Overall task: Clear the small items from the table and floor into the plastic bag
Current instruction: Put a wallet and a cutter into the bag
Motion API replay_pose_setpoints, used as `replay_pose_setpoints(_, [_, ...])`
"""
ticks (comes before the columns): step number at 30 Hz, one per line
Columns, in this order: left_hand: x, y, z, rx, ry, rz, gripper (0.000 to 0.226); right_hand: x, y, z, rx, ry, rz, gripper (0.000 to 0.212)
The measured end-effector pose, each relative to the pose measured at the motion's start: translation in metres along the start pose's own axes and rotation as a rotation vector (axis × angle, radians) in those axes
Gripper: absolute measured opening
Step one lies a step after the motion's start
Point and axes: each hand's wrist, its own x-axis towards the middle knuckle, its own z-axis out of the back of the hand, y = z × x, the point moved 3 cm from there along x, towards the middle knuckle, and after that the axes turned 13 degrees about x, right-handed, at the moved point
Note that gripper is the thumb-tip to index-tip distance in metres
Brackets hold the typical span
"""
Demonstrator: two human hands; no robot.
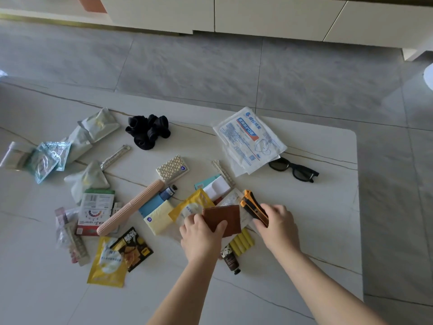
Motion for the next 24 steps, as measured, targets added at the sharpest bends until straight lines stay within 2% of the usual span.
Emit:
replay_pose_setpoints(5, [0.002,0.009,-0.01,0.006,0.048,0.076,0.063,-0.001,-0.001,-0.006,-0.144,0.01,-0.019,0.065])
replay_pose_setpoints(8, [0.0,0.014,-0.012,-0.076,0.066,0.115,0.056,-0.004,-0.006,-0.01,-0.187,0.069,-0.011,0.078])
replay_pose_setpoints(12, [-0.002,0.022,-0.017,-0.197,0.139,0.116,0.055,-0.007,-0.005,-0.012,-0.329,0.083,0.006,0.086])
replay_pose_setpoints(14, [-0.003,0.026,-0.019,-0.301,0.18,0.119,0.054,-0.008,-0.002,-0.012,-0.365,0.083,-0.016,0.084])
replay_pose_setpoints(16, [-0.006,0.03,-0.018,-0.394,0.197,0.126,0.051,-0.01,0.0,-0.011,-0.35,0.095,-0.041,0.073])
replay_pose_setpoints(21, [-0.014,0.046,-0.018,-0.582,0.238,0.205,0.041,-0.015,0.003,-0.01,-0.076,0.206,-0.207,0.056])
replay_pose_setpoints(24, [-0.021,0.052,-0.016,-0.681,0.262,0.206,0.037,-0.021,0.006,-0.005,0.062,0.309,-0.267,0.057])
